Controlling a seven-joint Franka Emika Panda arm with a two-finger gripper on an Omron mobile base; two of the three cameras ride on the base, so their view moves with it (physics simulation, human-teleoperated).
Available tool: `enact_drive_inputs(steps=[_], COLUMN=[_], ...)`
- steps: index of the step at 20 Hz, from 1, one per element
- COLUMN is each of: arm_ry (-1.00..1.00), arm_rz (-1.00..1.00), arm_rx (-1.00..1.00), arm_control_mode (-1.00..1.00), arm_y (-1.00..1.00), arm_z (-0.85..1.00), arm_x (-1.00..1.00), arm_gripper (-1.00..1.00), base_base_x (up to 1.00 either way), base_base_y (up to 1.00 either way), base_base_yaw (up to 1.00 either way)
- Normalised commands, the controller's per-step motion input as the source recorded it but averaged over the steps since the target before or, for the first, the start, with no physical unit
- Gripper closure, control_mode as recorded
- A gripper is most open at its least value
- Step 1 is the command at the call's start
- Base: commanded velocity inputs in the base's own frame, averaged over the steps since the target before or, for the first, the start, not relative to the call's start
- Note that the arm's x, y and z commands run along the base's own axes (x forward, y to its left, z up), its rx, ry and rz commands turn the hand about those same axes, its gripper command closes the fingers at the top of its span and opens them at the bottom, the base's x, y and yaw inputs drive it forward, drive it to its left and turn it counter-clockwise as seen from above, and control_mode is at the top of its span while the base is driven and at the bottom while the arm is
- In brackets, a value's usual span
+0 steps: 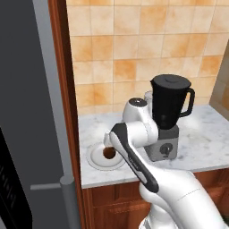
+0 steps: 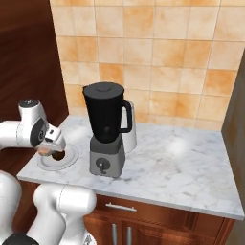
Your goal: Pick the peach and orange from the fridge and place them on the plate next to the blender to make a fruit smoothie.
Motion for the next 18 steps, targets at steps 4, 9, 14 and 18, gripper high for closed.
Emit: enact_drive_inputs(steps=[4, 9, 14, 18], arm_ry=[0.09, 0.13, 0.09, 0.06], arm_rz=[0.00, 0.00, 0.00, 0.00], arm_rx=[0.00, 0.00, 0.00, 0.00], arm_control_mode=[-1.00, -1.00, -1.00, -1.00], arm_y=[0.30, 0.20, 0.29, 0.36], arm_z=[-0.54, -0.38, -0.33, -0.39], arm_x=[0.46, 0.30, 0.27, 0.26], arm_gripper=[1.00, 1.00, 1.00, -1.00], base_base_x=[0.00, 0.00, 0.00, 0.00], base_base_y=[0.00, 0.00, 0.00, 0.00], base_base_yaw=[0.00, 0.00, 0.00, 0.00])
